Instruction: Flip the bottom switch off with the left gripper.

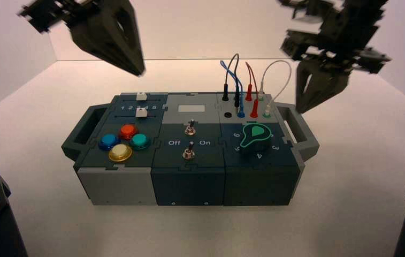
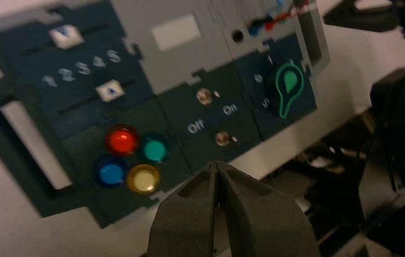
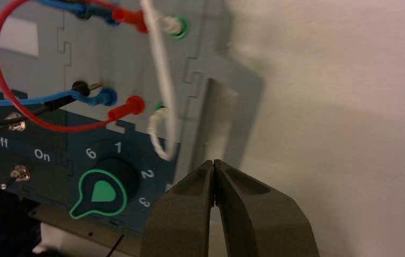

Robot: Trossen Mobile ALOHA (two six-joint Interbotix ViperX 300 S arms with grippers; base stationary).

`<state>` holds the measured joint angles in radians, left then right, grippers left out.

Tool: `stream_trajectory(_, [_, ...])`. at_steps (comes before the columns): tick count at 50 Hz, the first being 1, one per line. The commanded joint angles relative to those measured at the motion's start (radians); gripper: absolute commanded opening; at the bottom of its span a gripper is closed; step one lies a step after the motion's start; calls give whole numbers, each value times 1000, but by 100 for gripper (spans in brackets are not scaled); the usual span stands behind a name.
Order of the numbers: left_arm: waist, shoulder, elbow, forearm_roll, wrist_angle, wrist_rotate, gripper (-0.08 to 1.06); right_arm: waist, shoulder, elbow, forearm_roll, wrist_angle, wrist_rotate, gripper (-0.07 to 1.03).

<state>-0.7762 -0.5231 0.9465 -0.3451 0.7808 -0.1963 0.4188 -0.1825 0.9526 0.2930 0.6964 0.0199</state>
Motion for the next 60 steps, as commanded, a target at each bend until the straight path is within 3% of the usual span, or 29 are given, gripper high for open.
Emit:
stream_trajectory(1, [-23,14,-32,-28,-15,-6,-3,17,44,-44,17,-5,-2,-2])
stream_trajectory(19, [-49,26,-26,-77,-43,-8,-3,17,176,-98,12,-17,-8,-2])
stream_trajectory(36, [-133,152,-37,-133,-83,-20,-3,17,296,-144,6,-25,-18,-2])
stream_trajectory(46, [-172,221,-63,-140,-101,-46,-3,17,327,-166,5,-26,-20,-2])
stream_trajectory(60, [-193,302,-91,-141,-100,-49,-3,17,336,-172,2,-23,-23,-2])
